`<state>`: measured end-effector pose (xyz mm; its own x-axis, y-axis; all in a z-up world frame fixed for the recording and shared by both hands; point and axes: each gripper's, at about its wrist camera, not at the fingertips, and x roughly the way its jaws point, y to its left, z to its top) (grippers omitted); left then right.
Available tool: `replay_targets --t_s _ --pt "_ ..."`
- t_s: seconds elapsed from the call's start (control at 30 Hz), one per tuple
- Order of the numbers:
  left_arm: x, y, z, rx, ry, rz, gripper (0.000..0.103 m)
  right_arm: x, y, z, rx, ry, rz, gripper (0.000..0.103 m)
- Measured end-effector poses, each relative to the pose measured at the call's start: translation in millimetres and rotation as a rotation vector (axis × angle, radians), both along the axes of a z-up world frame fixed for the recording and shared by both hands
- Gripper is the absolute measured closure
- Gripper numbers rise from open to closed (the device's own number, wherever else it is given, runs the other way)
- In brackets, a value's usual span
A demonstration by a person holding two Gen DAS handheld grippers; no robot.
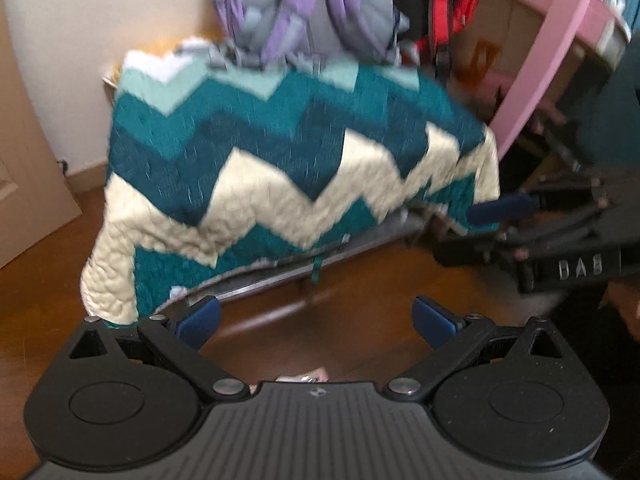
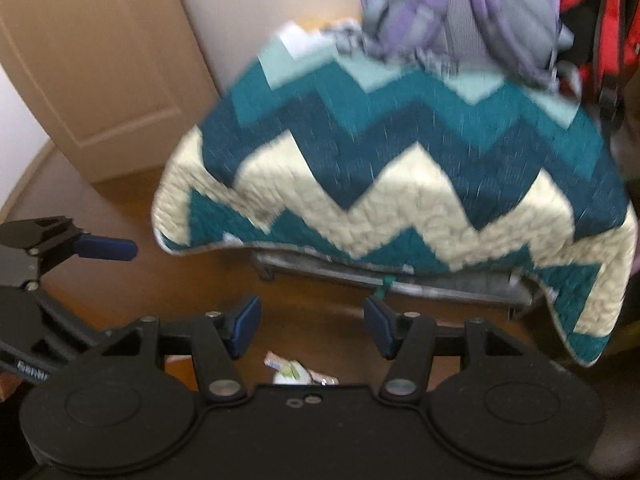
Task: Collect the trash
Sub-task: 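Move both tools back toward the remaining trash by the bench, then grasp white crumpled tissue with left gripper while right gripper grasps pink stick wrapper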
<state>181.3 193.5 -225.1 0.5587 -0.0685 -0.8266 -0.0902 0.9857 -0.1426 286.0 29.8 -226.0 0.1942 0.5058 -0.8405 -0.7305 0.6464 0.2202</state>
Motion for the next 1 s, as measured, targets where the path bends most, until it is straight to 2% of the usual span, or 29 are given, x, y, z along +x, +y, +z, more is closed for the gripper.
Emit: replay_targets --t_s 0.37,0.53,0.8,1.0 --pt "29 6 -141 0.028 0.178 -0.217 0.001 23 33 -142 -0.178 0.096 0.118 0.046" --pt "35 9 -205 -0.009 0.259 -0.259 0.001 8 51 -204 -0.277 0.052 0.342 0.046" --pt "37 20 -304 -0.077 0.389 -0.196 0.001 -16 75 -296 -0.379 0.076 0.583 0.047" --pt "40 34 -372 -0.163 0.498 -0.107 0.001 -59 87 -345 -0.432 -0.034 0.904 0.047"
